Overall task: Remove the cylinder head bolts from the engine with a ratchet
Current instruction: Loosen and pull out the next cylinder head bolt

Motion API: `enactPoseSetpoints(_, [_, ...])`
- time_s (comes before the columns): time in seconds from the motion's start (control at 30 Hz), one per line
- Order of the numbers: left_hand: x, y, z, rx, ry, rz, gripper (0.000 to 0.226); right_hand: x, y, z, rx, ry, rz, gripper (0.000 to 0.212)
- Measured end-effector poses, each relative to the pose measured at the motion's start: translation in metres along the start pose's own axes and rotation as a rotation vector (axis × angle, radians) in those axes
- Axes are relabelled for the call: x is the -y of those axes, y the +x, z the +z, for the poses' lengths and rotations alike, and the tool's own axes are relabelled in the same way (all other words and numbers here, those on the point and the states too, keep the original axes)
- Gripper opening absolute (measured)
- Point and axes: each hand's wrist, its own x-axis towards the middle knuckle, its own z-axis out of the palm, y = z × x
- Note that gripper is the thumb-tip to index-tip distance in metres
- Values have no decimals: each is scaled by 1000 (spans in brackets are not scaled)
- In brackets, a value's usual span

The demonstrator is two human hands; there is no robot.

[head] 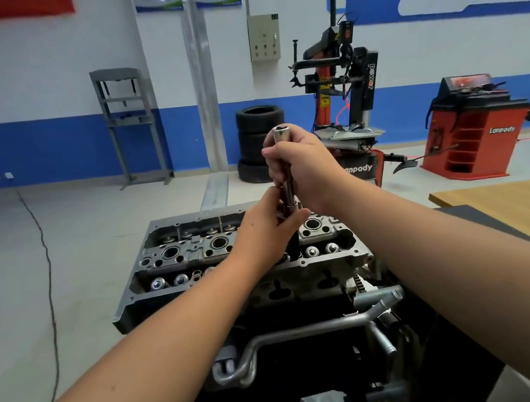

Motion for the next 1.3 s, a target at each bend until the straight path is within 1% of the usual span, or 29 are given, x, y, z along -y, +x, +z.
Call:
enactPoseSetpoints(0.03, [1,0,2,-19,-18,-1,23,0,1,1,13,12,3,11])
enactPoseSetpoints(0.13, [6,-3,4,-27,-68,-19,19,0,3,6,3,2,49,40])
enactPoseSetpoints(0.2, [9,-5,4,19,-118,-28,17,-1,4,9,-21,45,74,47])
enactPoseSetpoints(0.27, [12,-7,3,68,-197,-17,16,-1,5,11,-28,108,92,46])
enactPoseSetpoints(0.37, [12,-8,2,85,-258,-9,18,0,6,8,-21,165,140,45])
enactPoseSetpoints(0.5, [12,-10,1,69,-205,-20,23,6,2,1,90,190,247,40])
enactPoseSetpoints(0.57, [13,-10,1,56,-176,-12,16,13,1,-1,107,136,291,38])
enactPoseSetpoints(0.6, [13,-10,2,52,-172,-9,10,17,1,-1,74,101,309,37])
enactPoseSetpoints(0.67, [12,-9,2,47,-137,0,6,21,-2,4,-60,57,306,30])
enactPoseSetpoints(0.73, [10,-10,2,53,-97,15,6,18,-6,13,-217,9,230,25])
enactPoseSetpoints(0.77, [8,-11,2,53,-95,23,6,14,-7,17,-283,-39,172,26])
enactPoseSetpoints(0.83, [6,-12,2,51,-107,41,8,6,-8,23,-368,-104,59,31])
enactPoseSetpoints(0.87, [5,-12,1,46,-116,42,9,5,-6,25,-382,-115,37,32])
enactPoseSetpoints(1.03, [6,-11,1,42,-146,8,5,9,3,23,-288,-47,142,30])
enactPoseSetpoints(1.13, [7,-10,2,32,-160,4,2,8,4,19,-229,-29,143,31])
enactPoseSetpoints(1.3, [7,-9,4,1,-138,-18,7,9,5,15,-160,15,159,32])
